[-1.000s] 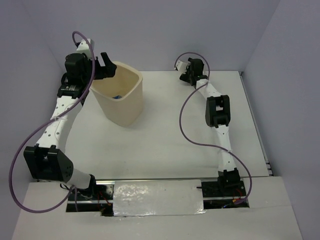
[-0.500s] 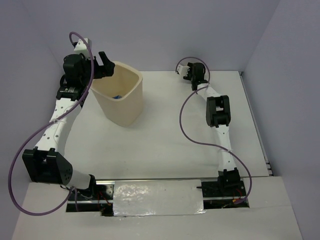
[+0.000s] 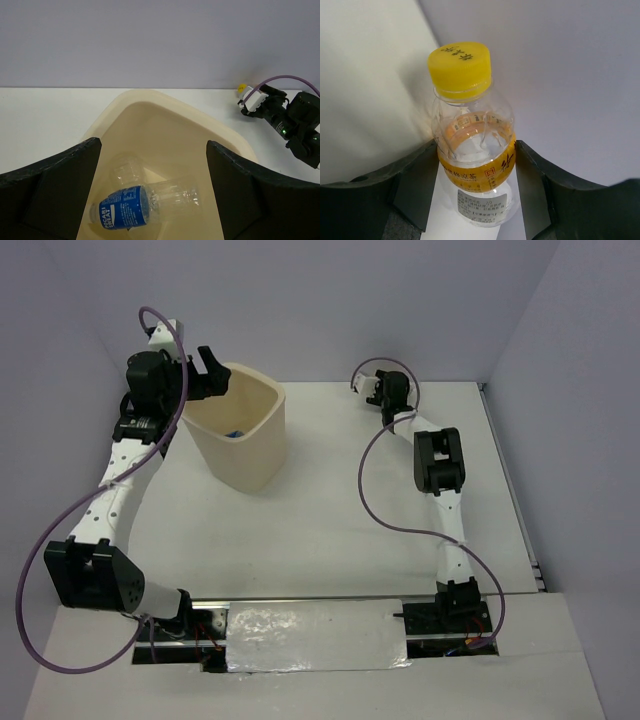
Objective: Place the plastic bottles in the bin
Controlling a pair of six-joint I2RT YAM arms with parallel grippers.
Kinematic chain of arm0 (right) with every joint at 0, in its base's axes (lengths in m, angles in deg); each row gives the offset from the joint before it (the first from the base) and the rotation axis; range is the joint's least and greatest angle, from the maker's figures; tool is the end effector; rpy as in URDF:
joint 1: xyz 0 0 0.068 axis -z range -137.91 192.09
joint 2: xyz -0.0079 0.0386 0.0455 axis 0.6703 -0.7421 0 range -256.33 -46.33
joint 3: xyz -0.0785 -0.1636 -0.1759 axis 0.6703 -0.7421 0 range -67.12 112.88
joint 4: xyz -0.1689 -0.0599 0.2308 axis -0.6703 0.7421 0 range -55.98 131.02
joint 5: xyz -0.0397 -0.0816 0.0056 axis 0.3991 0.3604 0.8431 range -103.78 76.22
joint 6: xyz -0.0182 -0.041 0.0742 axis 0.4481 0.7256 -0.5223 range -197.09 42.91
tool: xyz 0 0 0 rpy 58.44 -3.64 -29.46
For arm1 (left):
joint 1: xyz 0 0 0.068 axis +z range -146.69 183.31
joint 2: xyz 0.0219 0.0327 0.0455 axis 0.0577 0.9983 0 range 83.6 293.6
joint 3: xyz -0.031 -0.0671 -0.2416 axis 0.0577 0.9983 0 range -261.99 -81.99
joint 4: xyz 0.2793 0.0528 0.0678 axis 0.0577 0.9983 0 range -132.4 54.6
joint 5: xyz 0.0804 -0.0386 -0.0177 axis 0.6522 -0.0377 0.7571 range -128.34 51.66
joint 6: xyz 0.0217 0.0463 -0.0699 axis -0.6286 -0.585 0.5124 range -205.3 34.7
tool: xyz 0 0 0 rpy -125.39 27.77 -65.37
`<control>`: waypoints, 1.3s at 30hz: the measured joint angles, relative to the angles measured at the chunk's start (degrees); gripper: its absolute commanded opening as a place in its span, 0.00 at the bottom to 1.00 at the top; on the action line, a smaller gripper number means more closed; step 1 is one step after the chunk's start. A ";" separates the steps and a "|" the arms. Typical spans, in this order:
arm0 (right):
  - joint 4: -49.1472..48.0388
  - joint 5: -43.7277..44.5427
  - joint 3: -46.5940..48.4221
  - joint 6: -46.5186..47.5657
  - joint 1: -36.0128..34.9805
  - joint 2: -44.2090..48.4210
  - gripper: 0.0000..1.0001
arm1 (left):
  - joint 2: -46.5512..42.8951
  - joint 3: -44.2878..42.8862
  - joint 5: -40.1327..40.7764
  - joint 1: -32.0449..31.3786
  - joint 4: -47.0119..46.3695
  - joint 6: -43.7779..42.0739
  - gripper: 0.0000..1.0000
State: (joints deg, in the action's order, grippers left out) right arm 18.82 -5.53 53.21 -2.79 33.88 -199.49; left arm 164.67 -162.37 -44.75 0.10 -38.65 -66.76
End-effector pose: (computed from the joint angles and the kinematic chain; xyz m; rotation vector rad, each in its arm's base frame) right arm 0.6405 0.0813 0.0778 -1.2271 1.5573 -0.9094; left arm 0.4090 -0.0314 0.3987 -0.1362 1.6561 -0.3809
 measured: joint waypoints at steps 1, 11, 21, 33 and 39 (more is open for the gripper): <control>-0.79 0.37 -3.04 -0.15 -0.26 1.73 0.00 | -0.37 0.57 -0.28 0.00 -0.02 0.11 0.99; -4.72 -3.45 -33.51 -11.04 -6.03 26.51 0.00 | -0.81 1.20 -2.01 -2.56 2.38 1.29 0.99; 3.93 -28.89 -45.07 -27.67 -6.86 59.65 0.02 | -0.52 -2.03 -2.75 -15.30 5.20 1.01 0.99; -3.43 -63.39 -56.94 -62.60 -8.87 74.84 0.09 | -7.76 10.82 -10.86 -21.81 -5.51 2.64 0.99; -3.58 -64.54 -57.00 -73.72 -13.53 75.06 0.18 | -10.56 15.28 -10.36 -26.73 -11.87 2.19 0.99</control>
State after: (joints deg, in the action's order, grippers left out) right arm 15.23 -70.07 -3.79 -76.51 20.35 -124.44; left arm 154.12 -147.09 -55.12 -26.63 -50.52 -64.57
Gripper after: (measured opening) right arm 0.649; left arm 0.993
